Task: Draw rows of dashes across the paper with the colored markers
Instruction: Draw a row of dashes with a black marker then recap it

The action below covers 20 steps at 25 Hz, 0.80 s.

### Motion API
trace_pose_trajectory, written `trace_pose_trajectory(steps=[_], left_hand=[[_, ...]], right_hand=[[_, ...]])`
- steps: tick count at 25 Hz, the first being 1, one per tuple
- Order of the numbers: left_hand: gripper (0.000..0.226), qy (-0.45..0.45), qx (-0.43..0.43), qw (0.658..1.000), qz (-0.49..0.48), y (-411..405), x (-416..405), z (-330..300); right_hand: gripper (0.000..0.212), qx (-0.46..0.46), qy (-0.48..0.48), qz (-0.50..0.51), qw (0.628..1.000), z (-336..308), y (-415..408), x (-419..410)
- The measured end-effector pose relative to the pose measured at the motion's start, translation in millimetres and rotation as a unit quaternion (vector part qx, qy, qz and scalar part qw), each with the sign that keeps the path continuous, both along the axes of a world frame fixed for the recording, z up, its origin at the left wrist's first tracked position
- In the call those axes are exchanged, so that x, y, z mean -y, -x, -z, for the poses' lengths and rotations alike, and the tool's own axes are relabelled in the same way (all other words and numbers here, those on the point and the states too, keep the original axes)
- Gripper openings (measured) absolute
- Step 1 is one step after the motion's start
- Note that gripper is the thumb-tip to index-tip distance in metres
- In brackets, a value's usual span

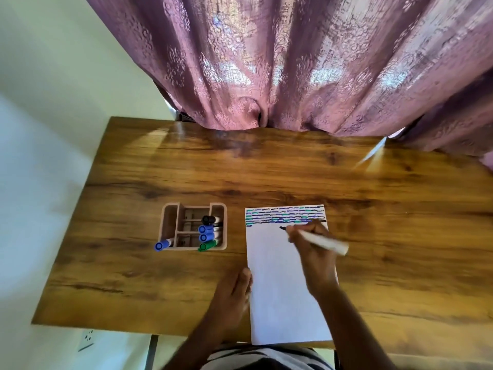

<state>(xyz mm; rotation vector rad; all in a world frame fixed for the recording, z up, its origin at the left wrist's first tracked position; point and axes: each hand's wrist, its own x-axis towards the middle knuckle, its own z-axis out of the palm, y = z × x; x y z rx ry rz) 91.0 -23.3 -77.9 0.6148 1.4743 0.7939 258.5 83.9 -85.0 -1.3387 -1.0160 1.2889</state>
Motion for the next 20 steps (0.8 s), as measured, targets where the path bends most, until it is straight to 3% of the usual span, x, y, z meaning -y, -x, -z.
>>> trace_pose_trajectory(steps=[1,3,6,8,12,17,20], left_hand=[[0.042,-0.062,-0.105,0.992,0.042,0.6,-1.8,9.6],[0.033,-0.156,-0.281,0.939,0.120,2.7,-12.0,25.1],[0.053,-0.239,-0.422,0.850,0.207,8.8,-28.6,55.4],[0.073,-0.276,-0.456,0.816,0.225,11.0,-32.4,74.7],[0.092,-0.296,-0.476,0.796,0.229,14.0,-29.5,94.6],[0.095,-0.302,-0.489,0.790,0.214,12.3,-28.1,95.0],[0.093,-0.313,-0.477,0.794,0.210,11.2,-28.3,98.4]], right_hand=[[0.014,0.038,-0.034,-0.024,0.998,6.5,11.6,7.3],[0.010,0.117,-0.091,-0.042,0.988,23.2,31.9,13.5],[0.021,0.213,-0.142,-0.057,0.965,45.5,41.1,3.4],[0.024,0.255,-0.167,-0.085,0.949,63.7,33.9,1.7],[0.028,0.291,-0.246,-0.153,0.912,85.4,11.9,-2.5],[0.019,0.295,-0.255,-0.144,0.910,79.4,20.9,-3.8],[0.022,0.263,-0.215,-0.130,0.932,75.8,44.8,-8.7]])
